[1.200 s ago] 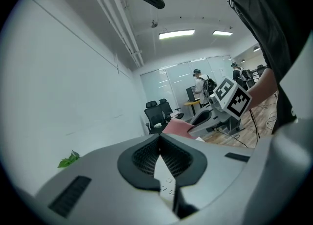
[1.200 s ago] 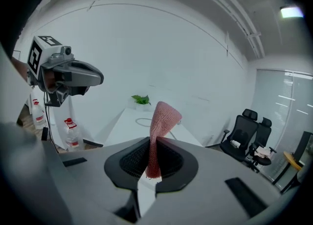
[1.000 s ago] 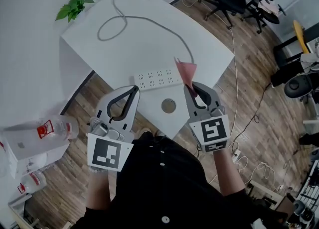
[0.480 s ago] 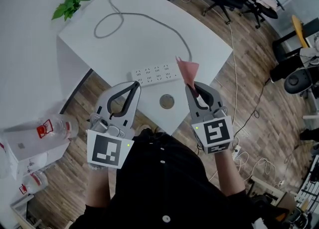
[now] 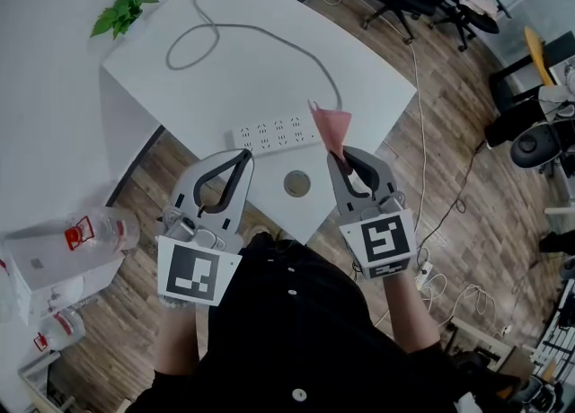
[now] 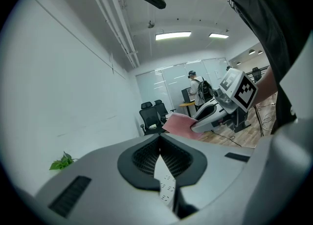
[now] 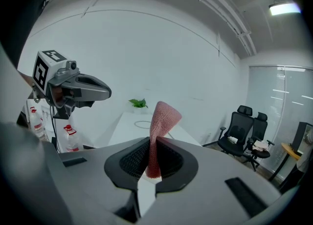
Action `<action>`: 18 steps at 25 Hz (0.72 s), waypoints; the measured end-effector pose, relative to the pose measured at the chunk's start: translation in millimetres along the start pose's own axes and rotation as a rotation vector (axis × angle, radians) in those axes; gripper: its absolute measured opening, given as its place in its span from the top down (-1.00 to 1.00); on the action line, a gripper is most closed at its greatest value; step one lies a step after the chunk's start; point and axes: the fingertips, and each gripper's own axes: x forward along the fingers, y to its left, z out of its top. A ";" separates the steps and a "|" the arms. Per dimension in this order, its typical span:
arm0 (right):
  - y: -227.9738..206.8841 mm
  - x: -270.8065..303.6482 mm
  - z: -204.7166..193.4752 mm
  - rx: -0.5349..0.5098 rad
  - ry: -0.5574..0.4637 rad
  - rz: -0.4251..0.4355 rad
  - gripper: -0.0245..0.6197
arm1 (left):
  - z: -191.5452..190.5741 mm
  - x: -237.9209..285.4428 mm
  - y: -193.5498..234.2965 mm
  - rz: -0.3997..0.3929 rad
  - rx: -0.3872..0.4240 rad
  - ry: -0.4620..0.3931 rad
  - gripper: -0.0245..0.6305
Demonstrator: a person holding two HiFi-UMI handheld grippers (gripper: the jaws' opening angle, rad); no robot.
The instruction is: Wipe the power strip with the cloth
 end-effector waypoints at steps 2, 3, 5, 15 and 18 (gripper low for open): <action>-0.7 -0.2 -0.5 0.002 0.000 0.001 0.77 | 0.4 1.2 -0.9 0.000 0.000 -0.001 0.88; -0.8 0.1 -0.6 0.002 0.001 0.002 0.77 | 0.5 1.7 -0.9 -0.001 0.000 -0.001 0.88; -0.6 1.8 -1.0 0.004 0.003 0.002 0.77 | 0.1 2.8 0.2 -0.003 0.000 -0.002 0.88; -3.5 1.8 -5.7 0.016 0.019 -0.008 0.77 | -0.2 10.0 -0.4 -0.020 -0.003 -0.008 0.88; -2.7 2.4 -5.1 0.016 0.019 -0.006 0.77 | -0.2 10.8 -0.6 -0.022 -0.004 -0.010 0.88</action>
